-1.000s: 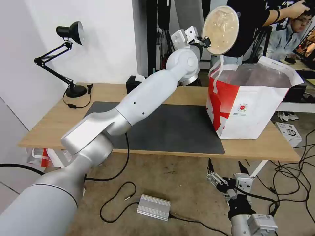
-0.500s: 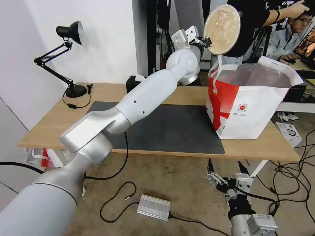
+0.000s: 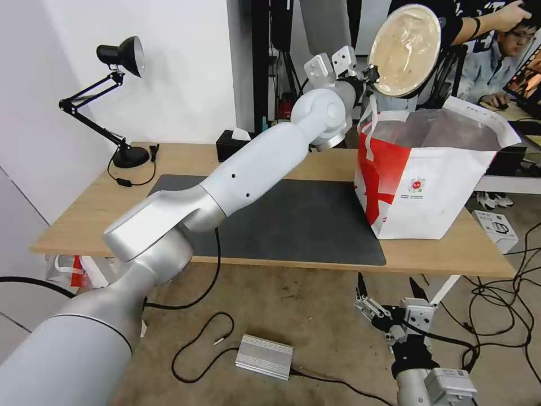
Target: Pick up the trash from the table and place it into the takeout bag.
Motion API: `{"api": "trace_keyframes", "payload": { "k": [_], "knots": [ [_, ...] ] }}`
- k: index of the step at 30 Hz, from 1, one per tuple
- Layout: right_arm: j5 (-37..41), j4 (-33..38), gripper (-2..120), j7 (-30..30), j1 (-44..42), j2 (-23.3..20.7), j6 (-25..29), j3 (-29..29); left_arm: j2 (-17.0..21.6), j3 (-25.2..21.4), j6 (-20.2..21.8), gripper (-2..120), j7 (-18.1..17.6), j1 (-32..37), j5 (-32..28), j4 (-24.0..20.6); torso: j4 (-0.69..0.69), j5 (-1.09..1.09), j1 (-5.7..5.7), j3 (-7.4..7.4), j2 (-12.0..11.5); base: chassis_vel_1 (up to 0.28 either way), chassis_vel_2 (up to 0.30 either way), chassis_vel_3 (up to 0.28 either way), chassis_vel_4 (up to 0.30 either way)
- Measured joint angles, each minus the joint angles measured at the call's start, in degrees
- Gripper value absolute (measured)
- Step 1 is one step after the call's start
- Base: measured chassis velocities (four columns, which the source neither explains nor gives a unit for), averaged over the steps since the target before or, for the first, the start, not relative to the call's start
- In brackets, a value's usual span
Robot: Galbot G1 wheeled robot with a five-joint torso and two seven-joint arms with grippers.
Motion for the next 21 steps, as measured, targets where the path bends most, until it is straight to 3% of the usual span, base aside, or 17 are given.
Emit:
{"api": "trace_keyframes", "payload": {
  "k": [9,21],
  "knots": [
    [0.0,0.0,100,0.0,0.0,0.0,0.0,0.0,0.0,0.4,0.2,0,0.9,-0.4,-1.0,-0.2,0.0,0.0,0.0,0.0,0.0,0.0,0.0,0.0,0.0],
    [0.0,0.0,100,0.0,0.0,0.0,0.0,0.0,0.0,4.8,0.3,0,1.3,2.5,-0.2,-0.3,0.0,0.0,0.0,0.0,0.0,0.0,0.0,0.0,0.0]
  ]
}}
